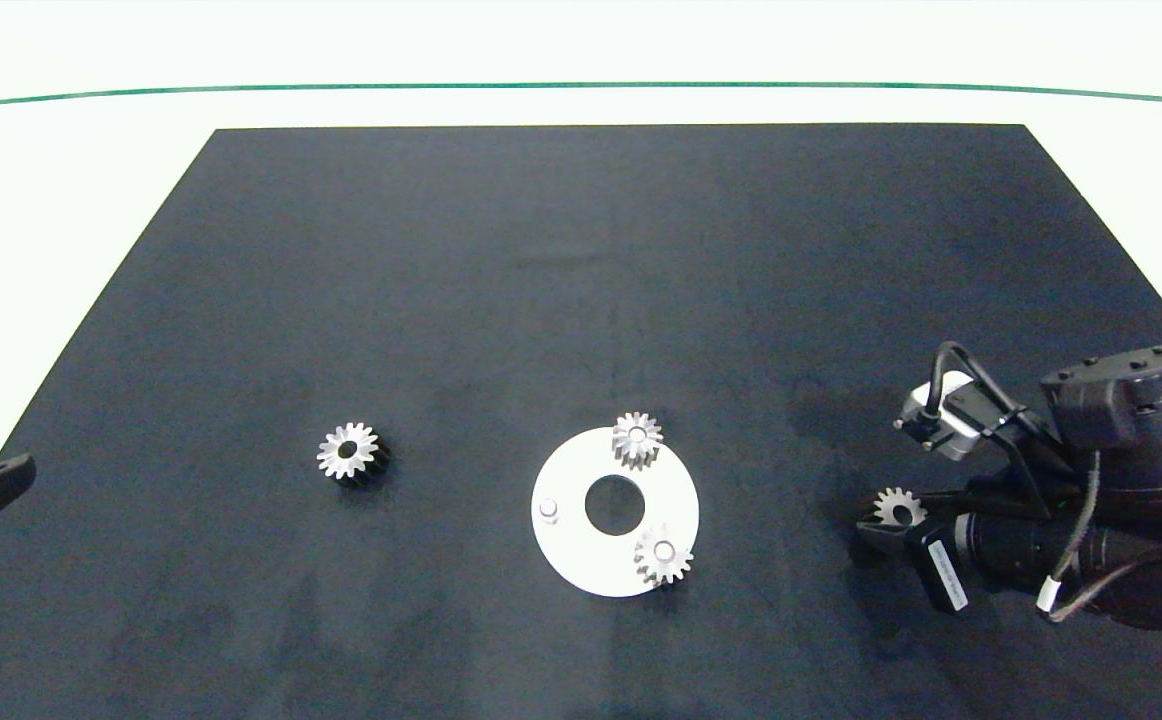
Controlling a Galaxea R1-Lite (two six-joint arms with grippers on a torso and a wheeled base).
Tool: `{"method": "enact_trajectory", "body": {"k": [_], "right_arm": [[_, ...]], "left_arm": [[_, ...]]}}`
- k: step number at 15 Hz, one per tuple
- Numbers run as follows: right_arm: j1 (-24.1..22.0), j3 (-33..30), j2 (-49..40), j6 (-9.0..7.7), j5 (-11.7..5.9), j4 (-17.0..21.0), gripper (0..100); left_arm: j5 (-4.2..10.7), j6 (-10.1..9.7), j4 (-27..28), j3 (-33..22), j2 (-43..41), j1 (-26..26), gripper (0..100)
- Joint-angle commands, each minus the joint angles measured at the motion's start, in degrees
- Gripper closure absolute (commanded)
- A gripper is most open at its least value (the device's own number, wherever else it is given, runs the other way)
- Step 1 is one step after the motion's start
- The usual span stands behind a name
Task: Remove an incorrectly installed larger gear and replace it with the correct smaller gear
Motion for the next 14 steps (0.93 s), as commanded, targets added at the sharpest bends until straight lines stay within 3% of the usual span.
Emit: {"method": "enact_trajectory", "body": {"k": [1,2,5,6,14], "right_arm": [[1.87,-3.03,-4.00,-0.15,0.53,0.78,81],[2.57,-4.53,-4.09,-0.23,0.44,1.83,81],[5.91,-12.79,-3.74,0.12,0.62,11.32,81],[6.88,-14.46,-3.48,0.03,0.53,12.03,81],[13.91,-25.27,5.75,0.03,0.09,16.07,81]], "left_arm": [[0.05,0.09,0.10,1.56,-1.14,-0.19,0],[0.05,0.09,0.10,1.91,-1.32,-0.19,0],[0.05,-0.79,0.01,1.74,-1.93,-0.10,0],[0.05,-1.49,0.01,1.21,-2.46,-0.19,0],[0.40,-1.23,-0.25,1.03,-9.93,-0.10,0]]}}
